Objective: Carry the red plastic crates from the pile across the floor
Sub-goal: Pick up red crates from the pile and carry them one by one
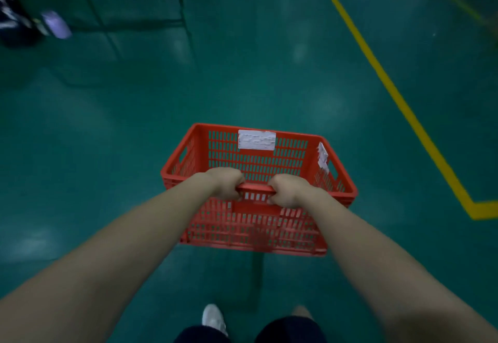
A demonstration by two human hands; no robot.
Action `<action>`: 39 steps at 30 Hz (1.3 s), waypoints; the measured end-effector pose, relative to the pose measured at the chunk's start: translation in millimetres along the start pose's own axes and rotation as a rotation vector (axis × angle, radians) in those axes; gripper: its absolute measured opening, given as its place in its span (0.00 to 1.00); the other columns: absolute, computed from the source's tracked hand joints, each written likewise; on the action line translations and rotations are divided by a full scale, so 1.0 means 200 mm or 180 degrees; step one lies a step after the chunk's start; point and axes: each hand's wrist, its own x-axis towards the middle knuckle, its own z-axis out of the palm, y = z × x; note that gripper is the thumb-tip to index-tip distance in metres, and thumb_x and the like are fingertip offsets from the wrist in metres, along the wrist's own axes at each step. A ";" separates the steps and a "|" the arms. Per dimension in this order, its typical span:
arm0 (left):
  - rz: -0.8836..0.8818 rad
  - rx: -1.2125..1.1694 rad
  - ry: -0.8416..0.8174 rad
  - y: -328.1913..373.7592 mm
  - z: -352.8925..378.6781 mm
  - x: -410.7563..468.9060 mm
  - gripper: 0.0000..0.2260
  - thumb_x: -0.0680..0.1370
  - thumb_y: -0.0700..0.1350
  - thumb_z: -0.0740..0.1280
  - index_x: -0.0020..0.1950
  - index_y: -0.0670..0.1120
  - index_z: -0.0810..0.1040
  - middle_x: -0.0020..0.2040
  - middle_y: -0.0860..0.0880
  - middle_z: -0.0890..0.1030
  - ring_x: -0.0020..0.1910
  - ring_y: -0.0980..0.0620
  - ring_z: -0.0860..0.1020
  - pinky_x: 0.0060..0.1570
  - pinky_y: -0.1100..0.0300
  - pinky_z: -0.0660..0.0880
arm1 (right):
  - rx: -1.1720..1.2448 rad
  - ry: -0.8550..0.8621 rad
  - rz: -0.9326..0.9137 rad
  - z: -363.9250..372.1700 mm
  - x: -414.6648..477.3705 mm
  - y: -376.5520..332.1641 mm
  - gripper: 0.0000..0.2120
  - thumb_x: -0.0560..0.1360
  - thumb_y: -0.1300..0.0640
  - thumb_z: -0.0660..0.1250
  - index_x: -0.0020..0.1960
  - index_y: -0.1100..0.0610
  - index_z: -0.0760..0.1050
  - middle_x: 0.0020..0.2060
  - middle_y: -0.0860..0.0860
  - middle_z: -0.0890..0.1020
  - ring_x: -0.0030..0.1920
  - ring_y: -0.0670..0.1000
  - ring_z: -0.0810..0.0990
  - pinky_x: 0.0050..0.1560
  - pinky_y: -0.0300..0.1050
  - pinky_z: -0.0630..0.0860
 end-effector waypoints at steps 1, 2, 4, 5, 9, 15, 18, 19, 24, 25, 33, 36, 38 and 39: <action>-0.0048 -0.0020 0.0103 -0.07 -0.08 -0.05 0.10 0.75 0.48 0.69 0.52 0.44 0.80 0.51 0.44 0.82 0.52 0.44 0.79 0.41 0.60 0.69 | -0.0064 0.0057 -0.0071 -0.09 0.03 -0.07 0.12 0.74 0.51 0.69 0.55 0.55 0.78 0.55 0.55 0.81 0.57 0.57 0.79 0.52 0.45 0.74; -0.0124 -0.0033 0.0200 -0.14 -0.15 -0.11 0.09 0.75 0.48 0.69 0.51 0.45 0.80 0.51 0.44 0.82 0.52 0.44 0.79 0.41 0.60 0.69 | -0.0141 0.0092 -0.0136 -0.19 0.07 -0.15 0.12 0.74 0.51 0.69 0.55 0.55 0.78 0.56 0.55 0.81 0.58 0.57 0.79 0.52 0.44 0.73; -0.0262 -0.0096 0.0387 -0.26 -0.29 -0.20 0.08 0.75 0.48 0.69 0.50 0.45 0.79 0.50 0.45 0.82 0.51 0.45 0.79 0.41 0.60 0.69 | -0.0287 0.0181 -0.0277 -0.37 0.13 -0.29 0.13 0.75 0.51 0.69 0.56 0.56 0.78 0.56 0.56 0.81 0.58 0.57 0.78 0.50 0.43 0.72; -0.0327 -0.0131 0.0466 -0.32 -0.35 -0.24 0.08 0.74 0.48 0.69 0.49 0.46 0.79 0.49 0.45 0.82 0.51 0.45 0.79 0.41 0.60 0.69 | -0.0373 0.0227 -0.0354 -0.46 0.17 -0.35 0.13 0.75 0.51 0.69 0.56 0.56 0.78 0.57 0.56 0.81 0.58 0.57 0.78 0.49 0.42 0.70; -0.0591 -0.0241 0.0724 -0.56 -0.58 -0.35 0.08 0.75 0.48 0.69 0.50 0.46 0.79 0.50 0.45 0.82 0.51 0.46 0.79 0.44 0.59 0.73 | -0.0651 0.0350 -0.0708 -0.77 0.37 -0.57 0.11 0.74 0.52 0.69 0.54 0.56 0.79 0.55 0.55 0.82 0.56 0.56 0.79 0.46 0.42 0.71; -0.1176 -0.0444 0.1007 -0.95 -0.91 -0.36 0.08 0.75 0.47 0.70 0.51 0.44 0.80 0.50 0.44 0.82 0.51 0.46 0.80 0.42 0.61 0.70 | -0.1032 0.0338 -0.1263 -1.23 0.81 -0.84 0.13 0.74 0.52 0.70 0.56 0.56 0.78 0.55 0.55 0.81 0.56 0.56 0.79 0.46 0.41 0.70; -0.1475 -0.0570 0.1183 -1.13 -1.08 -0.33 0.09 0.75 0.48 0.70 0.51 0.44 0.80 0.51 0.45 0.82 0.51 0.46 0.80 0.43 0.61 0.71 | -0.1254 0.0375 -0.1569 -1.46 1.04 -0.95 0.12 0.73 0.52 0.71 0.55 0.56 0.79 0.55 0.55 0.82 0.55 0.56 0.79 0.47 0.42 0.72; -0.1593 -0.0603 0.1237 -1.19 -1.13 -0.32 0.09 0.75 0.48 0.70 0.51 0.44 0.80 0.51 0.45 0.82 0.51 0.46 0.80 0.43 0.61 0.70 | -0.1344 0.0373 -0.1682 -1.54 1.12 -1.00 0.12 0.74 0.52 0.71 0.55 0.55 0.79 0.55 0.55 0.82 0.54 0.56 0.79 0.47 0.42 0.72; -0.2082 -0.0743 0.1518 -1.45 -1.33 -0.34 0.11 0.76 0.49 0.69 0.54 0.44 0.79 0.53 0.44 0.82 0.54 0.45 0.79 0.44 0.61 0.70 | -0.1660 0.0406 -0.2219 -1.84 1.42 -1.24 0.12 0.74 0.52 0.70 0.55 0.55 0.79 0.53 0.54 0.81 0.54 0.56 0.79 0.45 0.41 0.69; -0.2177 -0.0781 0.1564 -1.51 -1.36 -0.35 0.11 0.76 0.49 0.69 0.54 0.44 0.79 0.53 0.44 0.81 0.54 0.44 0.79 0.45 0.60 0.70 | -0.1701 0.0406 -0.2316 -1.88 1.48 -1.30 0.11 0.74 0.53 0.70 0.55 0.55 0.79 0.53 0.54 0.81 0.54 0.55 0.79 0.45 0.41 0.70; -0.2927 -0.0939 0.1753 -2.26 -1.48 -0.54 0.11 0.76 0.50 0.69 0.53 0.45 0.79 0.52 0.45 0.81 0.52 0.44 0.79 0.44 0.60 0.69 | -0.2027 0.0370 -0.3025 -2.10 2.06 -2.06 0.09 0.74 0.52 0.69 0.53 0.52 0.78 0.50 0.51 0.81 0.52 0.54 0.79 0.44 0.42 0.69; -0.2999 -0.0958 0.1802 -2.44 -1.49 -0.62 0.10 0.76 0.50 0.69 0.52 0.45 0.78 0.52 0.45 0.81 0.52 0.44 0.79 0.44 0.60 0.69 | -0.2118 0.0350 -0.3134 -2.14 2.16 -2.24 0.05 0.74 0.51 0.69 0.48 0.50 0.75 0.45 0.49 0.79 0.50 0.54 0.79 0.44 0.44 0.72; -0.3096 -0.0931 0.1781 -2.65 -1.52 -0.69 0.11 0.76 0.51 0.69 0.52 0.45 0.78 0.52 0.45 0.81 0.52 0.44 0.78 0.44 0.60 0.69 | -0.2159 0.0349 -0.3249 -2.18 2.29 -2.47 0.05 0.74 0.51 0.69 0.46 0.49 0.74 0.44 0.48 0.78 0.50 0.54 0.79 0.46 0.45 0.75; -0.3176 -0.0923 0.1785 -2.75 -1.54 -0.74 0.10 0.76 0.51 0.69 0.52 0.45 0.78 0.52 0.45 0.81 0.52 0.44 0.78 0.44 0.60 0.69 | -0.2211 0.0351 -0.3278 -2.20 2.35 -2.58 0.05 0.75 0.51 0.69 0.47 0.50 0.75 0.44 0.48 0.78 0.50 0.54 0.79 0.48 0.46 0.76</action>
